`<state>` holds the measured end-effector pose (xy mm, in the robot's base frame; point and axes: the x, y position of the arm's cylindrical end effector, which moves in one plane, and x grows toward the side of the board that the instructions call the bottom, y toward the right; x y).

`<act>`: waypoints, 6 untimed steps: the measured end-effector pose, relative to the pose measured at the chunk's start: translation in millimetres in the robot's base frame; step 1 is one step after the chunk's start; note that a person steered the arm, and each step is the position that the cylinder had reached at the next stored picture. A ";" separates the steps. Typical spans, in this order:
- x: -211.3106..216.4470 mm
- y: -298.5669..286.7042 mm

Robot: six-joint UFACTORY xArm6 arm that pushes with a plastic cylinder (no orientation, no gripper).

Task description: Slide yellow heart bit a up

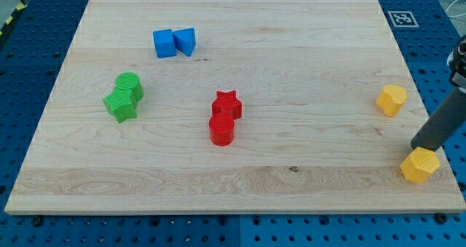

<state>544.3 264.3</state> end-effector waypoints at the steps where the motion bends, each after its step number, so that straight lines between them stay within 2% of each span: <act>1: 12.9 0.0; 2: 13.0 0.2; 4: -39.6 -2.6; 6: -39.6 -7.8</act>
<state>504.7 256.5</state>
